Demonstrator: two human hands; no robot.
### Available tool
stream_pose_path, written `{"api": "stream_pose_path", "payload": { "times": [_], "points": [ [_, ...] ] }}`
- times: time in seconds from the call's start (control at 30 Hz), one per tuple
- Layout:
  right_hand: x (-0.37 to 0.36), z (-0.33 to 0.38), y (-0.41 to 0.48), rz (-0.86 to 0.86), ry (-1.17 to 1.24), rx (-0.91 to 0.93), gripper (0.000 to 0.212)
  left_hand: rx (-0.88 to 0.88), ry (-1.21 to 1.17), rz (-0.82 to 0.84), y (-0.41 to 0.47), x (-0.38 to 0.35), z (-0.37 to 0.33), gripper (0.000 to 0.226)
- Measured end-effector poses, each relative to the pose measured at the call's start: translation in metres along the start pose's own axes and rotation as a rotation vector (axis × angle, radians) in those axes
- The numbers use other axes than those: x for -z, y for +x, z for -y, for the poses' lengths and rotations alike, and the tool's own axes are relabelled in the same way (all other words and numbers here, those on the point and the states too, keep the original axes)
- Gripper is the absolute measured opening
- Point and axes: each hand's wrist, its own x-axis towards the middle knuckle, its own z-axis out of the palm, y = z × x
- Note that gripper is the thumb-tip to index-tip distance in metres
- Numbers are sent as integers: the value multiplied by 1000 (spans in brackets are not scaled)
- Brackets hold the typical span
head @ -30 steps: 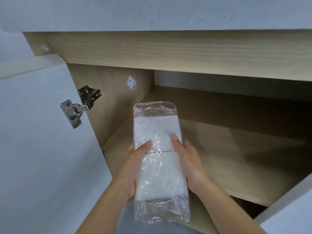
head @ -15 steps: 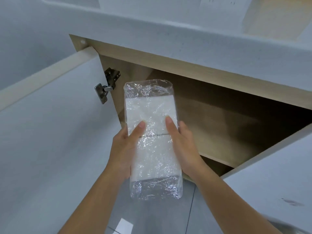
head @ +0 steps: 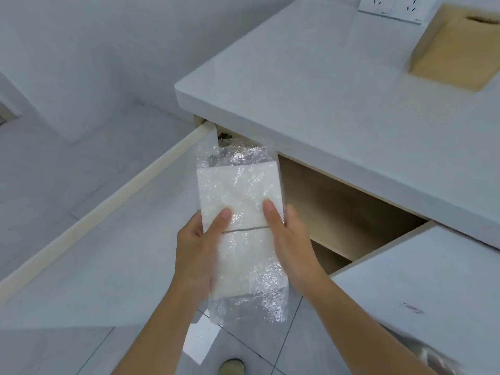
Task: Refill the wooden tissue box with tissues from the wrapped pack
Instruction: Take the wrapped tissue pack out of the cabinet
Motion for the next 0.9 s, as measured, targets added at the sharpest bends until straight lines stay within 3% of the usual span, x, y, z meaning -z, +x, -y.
{"api": "stream_pose_path", "payload": {
  "times": [0.3, 0.6, 0.9],
  "points": [
    [36, 88, -21, 53, 27, 112, 68, -113, -25, 27, -31, -42, -83, 16],
    [115, 169, -24, -97, 92, 245, 52, -208, -48, 189, -41, -132, -159, 23],
    [212, 239, -29, -244, 144, 369, 76, -247, -44, 397, -50, -243, -212, 19]
  ]
}}
